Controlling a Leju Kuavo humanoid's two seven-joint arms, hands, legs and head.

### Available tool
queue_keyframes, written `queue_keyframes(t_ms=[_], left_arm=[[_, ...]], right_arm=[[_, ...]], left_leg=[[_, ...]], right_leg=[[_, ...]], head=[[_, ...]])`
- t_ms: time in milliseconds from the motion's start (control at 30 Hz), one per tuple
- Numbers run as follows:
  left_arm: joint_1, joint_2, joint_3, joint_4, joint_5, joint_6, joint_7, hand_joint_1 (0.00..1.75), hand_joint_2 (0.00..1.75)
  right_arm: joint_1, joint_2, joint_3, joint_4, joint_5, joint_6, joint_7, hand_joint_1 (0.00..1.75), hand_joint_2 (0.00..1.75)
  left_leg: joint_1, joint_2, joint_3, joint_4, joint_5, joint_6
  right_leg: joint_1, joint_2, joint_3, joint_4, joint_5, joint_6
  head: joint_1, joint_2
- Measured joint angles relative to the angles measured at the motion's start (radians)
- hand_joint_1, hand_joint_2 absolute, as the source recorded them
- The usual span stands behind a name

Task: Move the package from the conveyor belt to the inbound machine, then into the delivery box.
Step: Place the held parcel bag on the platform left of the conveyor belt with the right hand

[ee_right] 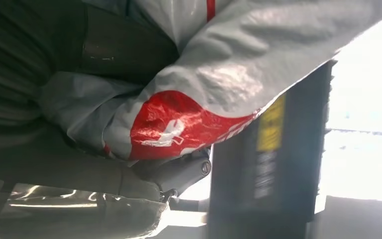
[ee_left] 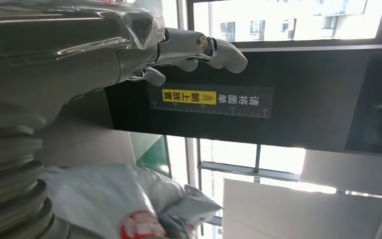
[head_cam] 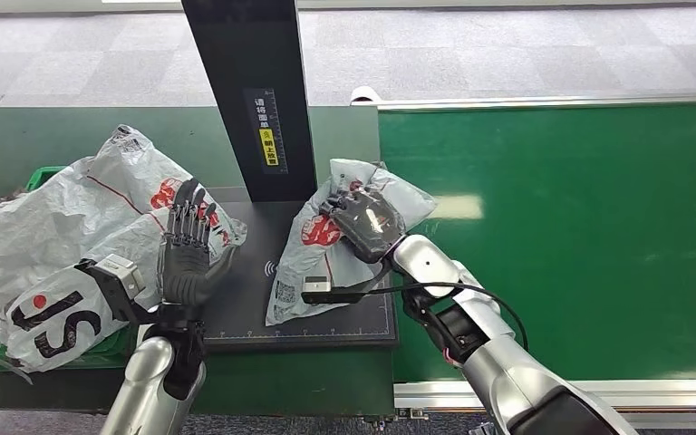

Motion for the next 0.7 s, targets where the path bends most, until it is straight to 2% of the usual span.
queue_keyframes(t_ms=[100, 200, 233, 267, 367, 400, 433, 467, 600, 700], left_arm=[[-0.012, -0.001, -0.009, 0.008, 0.007, 0.000, -0.003, 0.00, 1.75], [-0.016, -0.002, -0.015, 0.010, 0.012, 0.000, -0.003, 0.00, 1.75], [-0.016, -0.002, -0.016, 0.010, 0.013, -0.002, -0.002, 0.00, 1.75], [-0.017, -0.002, -0.017, 0.010, 0.015, -0.007, 0.001, 0.00, 1.75], [-0.024, -0.006, -0.021, 0.010, 0.016, -0.027, 0.015, 0.00, 1.75], [-0.029, -0.008, -0.023, 0.012, 0.014, -0.031, 0.019, 0.00, 1.75], [-0.034, -0.010, -0.024, 0.014, 0.012, -0.034, 0.023, 0.00, 1.75], [-0.038, -0.012, -0.025, 0.016, 0.008, -0.035, 0.025, 0.00, 1.75], [-0.053, -0.019, -0.026, 0.027, -0.027, -0.020, 0.028, 0.00, 1.75], [-0.060, -0.024, -0.027, 0.033, -0.043, -0.012, 0.029, 0.00, 1.75]], right_arm=[[-0.014, 0.047, 0.061, 0.047, -0.010, 0.084, -0.042, 1.75, 1.75], [-0.006, 0.095, 0.104, 0.084, -0.035, 0.156, -0.055, 1.54, 1.75], [-0.002, 0.108, 0.113, 0.095, -0.052, 0.185, -0.052, 1.41, 1.75], [0.001, 0.118, 0.119, 0.103, -0.081, 0.225, -0.051, 1.24, 1.75], [0.019, 0.131, 0.111, 0.116, -0.208, 0.368, -0.075, 0.30, 1.75], [0.028, 0.131, 0.106, 0.118, -0.243, 0.398, -0.088, 0.10, 1.75], [0.036, 0.131, 0.102, 0.119, -0.270, 0.416, -0.098, 0.01, 1.75], [0.043, 0.131, 0.099, 0.120, -0.291, 0.428, -0.103, 0.00, 1.75], [0.070, 0.132, 0.082, 0.121, -0.366, 0.461, -0.094, 0.00, 1.75], [0.085, 0.133, 0.064, 0.121, -0.416, 0.438, -0.067, 0.00, 1.75]], left_leg=[[0.000, 0.000, 0.001, 0.000, 0.000, 0.000], [0.001, 0.000, 0.001, 0.000, 0.000, 0.000], [0.001, 0.000, 0.001, 0.000, 0.000, 0.000], [0.001, 0.000, 0.001, 0.000, 0.000, 0.000], [0.001, 0.000, 0.001, 0.000, 0.000, 0.000], [0.000, 0.000, 0.001, 0.000, 0.000, 0.000], [0.000, 0.001, 0.001, 0.000, 0.000, 0.000], [0.000, 0.001, 0.001, 0.000, 0.000, 0.000], [0.000, 0.002, 0.002, 0.000, 0.000, 0.000], [0.000, 0.003, 0.002, 0.000, 0.000, 0.000]], right_leg=[[0.001, 0.000, 0.000, 0.000, 0.000, 0.000], [0.001, 0.000, 0.000, 0.000, 0.000, 0.000], [0.001, 0.000, 0.000, 0.000, 0.000, 0.000], [0.001, 0.000, -0.001, 0.000, -0.001, 0.000], [0.001, 0.000, 0.000, 0.000, -0.001, 0.000], [0.001, 0.000, 0.000, 0.000, -0.001, 0.000], [0.000, 0.001, 0.000, 0.000, 0.000, 0.000], [0.000, 0.001, 0.000, 0.000, 0.000, 0.000], [0.000, 0.001, 0.000, 0.000, 0.000, 0.000], [0.000, 0.002, 0.000, 0.000, 0.000, 0.000]], head=[[0.000, 0.000], [0.000, 0.000], [0.000, 0.000], [0.000, 0.000], [0.000, 0.000], [0.000, 0.000], [0.000, 0.000], [0.000, 0.000], [0.000, 0.000], [0.000, 0.000]])
